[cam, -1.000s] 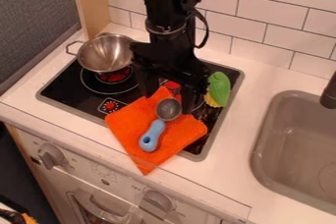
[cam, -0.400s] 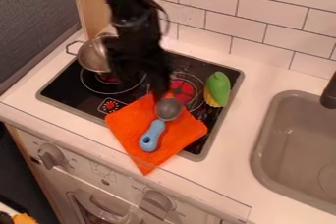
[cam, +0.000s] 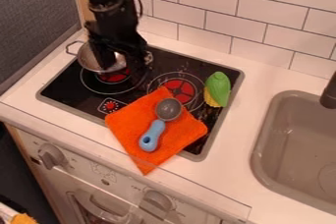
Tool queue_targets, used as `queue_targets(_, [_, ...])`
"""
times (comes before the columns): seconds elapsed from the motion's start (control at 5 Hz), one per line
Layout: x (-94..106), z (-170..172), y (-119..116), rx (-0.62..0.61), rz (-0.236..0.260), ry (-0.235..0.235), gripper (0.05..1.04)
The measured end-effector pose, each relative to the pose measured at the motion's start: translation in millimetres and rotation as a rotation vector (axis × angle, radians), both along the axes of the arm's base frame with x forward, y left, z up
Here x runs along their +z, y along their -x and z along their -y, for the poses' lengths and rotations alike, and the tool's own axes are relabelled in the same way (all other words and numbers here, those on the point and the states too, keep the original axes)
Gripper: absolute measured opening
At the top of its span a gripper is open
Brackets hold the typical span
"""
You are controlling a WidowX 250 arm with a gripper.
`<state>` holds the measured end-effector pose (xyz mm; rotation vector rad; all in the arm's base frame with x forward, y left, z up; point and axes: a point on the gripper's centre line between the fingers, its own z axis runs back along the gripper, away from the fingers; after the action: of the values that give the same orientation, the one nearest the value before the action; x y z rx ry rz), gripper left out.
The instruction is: Moved the pot to the upper right corner of the burner
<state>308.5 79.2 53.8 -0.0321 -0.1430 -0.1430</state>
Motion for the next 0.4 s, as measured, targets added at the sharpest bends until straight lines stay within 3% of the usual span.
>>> queue_targets(0.4, [-8.3,0.0,-45.3,-0.089,0.006,-0.087,1.0])
